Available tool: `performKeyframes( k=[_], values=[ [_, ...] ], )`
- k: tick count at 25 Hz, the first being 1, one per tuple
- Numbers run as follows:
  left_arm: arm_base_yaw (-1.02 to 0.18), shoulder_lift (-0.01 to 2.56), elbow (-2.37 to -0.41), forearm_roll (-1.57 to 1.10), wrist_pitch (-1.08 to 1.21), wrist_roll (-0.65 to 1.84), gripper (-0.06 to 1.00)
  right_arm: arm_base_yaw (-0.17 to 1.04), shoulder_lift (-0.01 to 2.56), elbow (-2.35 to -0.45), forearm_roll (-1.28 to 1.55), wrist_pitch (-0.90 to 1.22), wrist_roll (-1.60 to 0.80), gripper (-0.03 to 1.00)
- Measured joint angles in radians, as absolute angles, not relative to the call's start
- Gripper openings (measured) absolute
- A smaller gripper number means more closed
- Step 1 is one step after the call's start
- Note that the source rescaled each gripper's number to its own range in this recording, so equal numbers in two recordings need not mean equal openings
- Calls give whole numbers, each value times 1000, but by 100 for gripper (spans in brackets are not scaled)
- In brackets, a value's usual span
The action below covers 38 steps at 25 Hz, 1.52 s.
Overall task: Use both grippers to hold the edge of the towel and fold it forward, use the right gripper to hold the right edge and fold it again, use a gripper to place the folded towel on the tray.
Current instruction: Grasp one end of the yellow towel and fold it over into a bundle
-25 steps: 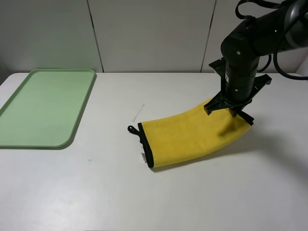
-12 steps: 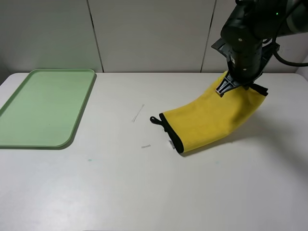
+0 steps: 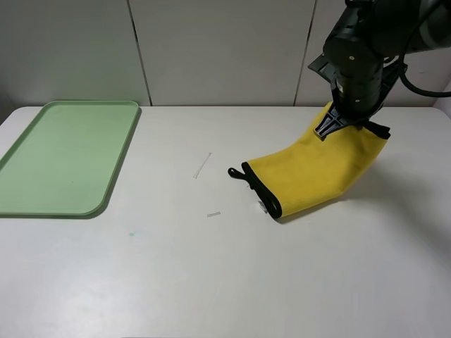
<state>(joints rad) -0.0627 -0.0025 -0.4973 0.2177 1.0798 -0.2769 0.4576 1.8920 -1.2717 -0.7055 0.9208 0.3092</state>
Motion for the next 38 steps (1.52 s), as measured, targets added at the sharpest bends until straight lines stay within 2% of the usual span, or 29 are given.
performKeyframes(
  k=[17, 31, 38],
  values=[
    [-63, -3, -497, 218, 1080, -277, 98, 458, 1878, -1272, -184, 923, 127, 2],
    [-63, -3, -497, 218, 1080, -277, 98, 458, 1878, -1272, 84, 830, 124, 2],
    [-63, -3, -497, 218, 1080, -277, 98, 458, 1878, -1272, 126, 809, 124, 2]
  ],
)
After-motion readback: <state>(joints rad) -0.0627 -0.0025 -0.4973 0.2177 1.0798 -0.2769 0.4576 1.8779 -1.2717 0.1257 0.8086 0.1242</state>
